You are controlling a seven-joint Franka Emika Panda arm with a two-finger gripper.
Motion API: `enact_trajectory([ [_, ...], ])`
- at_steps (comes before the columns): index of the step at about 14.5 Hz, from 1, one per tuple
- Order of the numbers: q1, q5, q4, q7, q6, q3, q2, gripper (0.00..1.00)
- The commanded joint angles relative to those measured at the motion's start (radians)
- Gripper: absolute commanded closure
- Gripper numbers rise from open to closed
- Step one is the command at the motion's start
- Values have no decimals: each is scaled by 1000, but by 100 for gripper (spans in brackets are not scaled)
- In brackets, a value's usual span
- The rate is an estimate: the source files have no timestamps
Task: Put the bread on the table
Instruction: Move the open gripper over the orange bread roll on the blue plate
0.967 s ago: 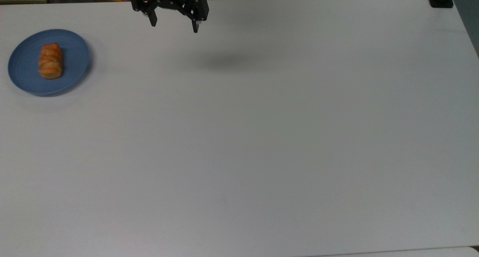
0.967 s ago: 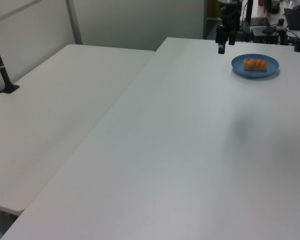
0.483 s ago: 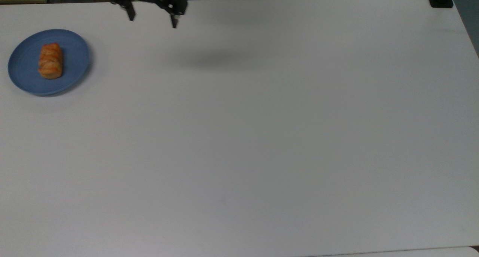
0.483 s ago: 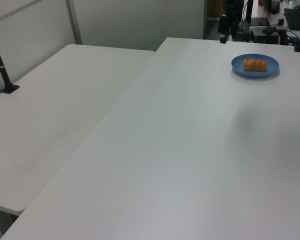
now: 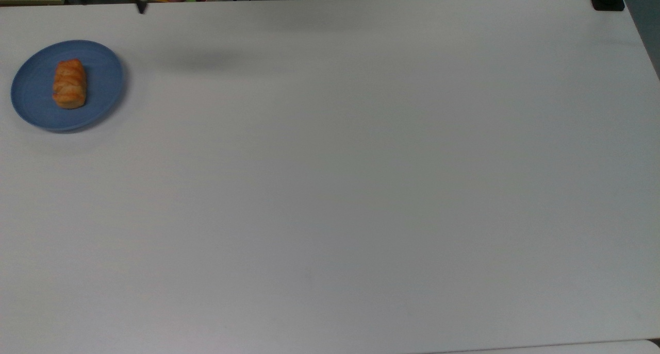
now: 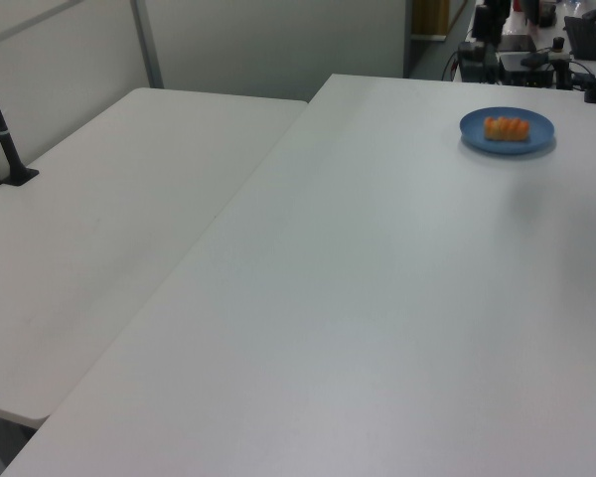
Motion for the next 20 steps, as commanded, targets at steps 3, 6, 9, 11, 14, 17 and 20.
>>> enact_trajectory([
  [3, 13, 8, -52, -284, 92, -212, 79, 0],
  [6, -11, 8, -128, -320, 254, -227, 145, 0],
  [9, -47, 10, -165, -326, 434, -227, 239, 0],
  [11, -59, 8, -165, -335, 491, -226, 296, 0],
  [14, -67, 10, -167, -340, 554, -215, 355, 0],
  [17, -68, 10, -185, -340, 586, -201, 396, 0],
  [20, -68, 31, -217, -340, 609, -184, 403, 6],
])
